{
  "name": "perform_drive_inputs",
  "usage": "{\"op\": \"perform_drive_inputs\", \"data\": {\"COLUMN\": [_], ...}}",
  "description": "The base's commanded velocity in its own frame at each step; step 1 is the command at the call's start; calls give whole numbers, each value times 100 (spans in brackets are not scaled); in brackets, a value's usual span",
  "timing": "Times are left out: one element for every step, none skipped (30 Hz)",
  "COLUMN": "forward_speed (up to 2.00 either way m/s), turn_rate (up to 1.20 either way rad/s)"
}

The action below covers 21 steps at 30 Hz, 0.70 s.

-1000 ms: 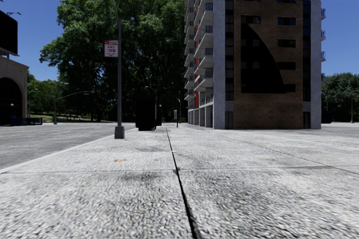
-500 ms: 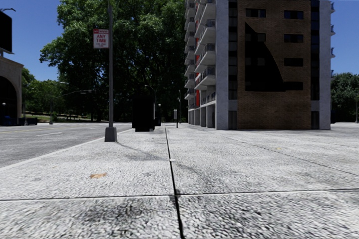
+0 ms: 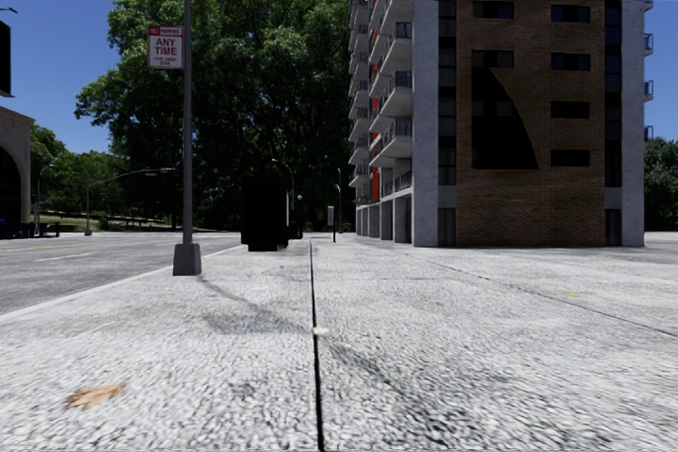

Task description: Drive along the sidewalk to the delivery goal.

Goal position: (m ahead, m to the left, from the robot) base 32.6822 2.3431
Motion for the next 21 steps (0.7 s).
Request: {"op": "perform_drive_inputs", "data": {"forward_speed": [200,200,200,200,200,200,200,200,200,200,200,200,200,200,200,200,200,200,200,200,200], "turn_rate": [0,0,0,0,0,0,0,0,0,0,0,0,0,0,0,0,0,0,0,0,0]}}
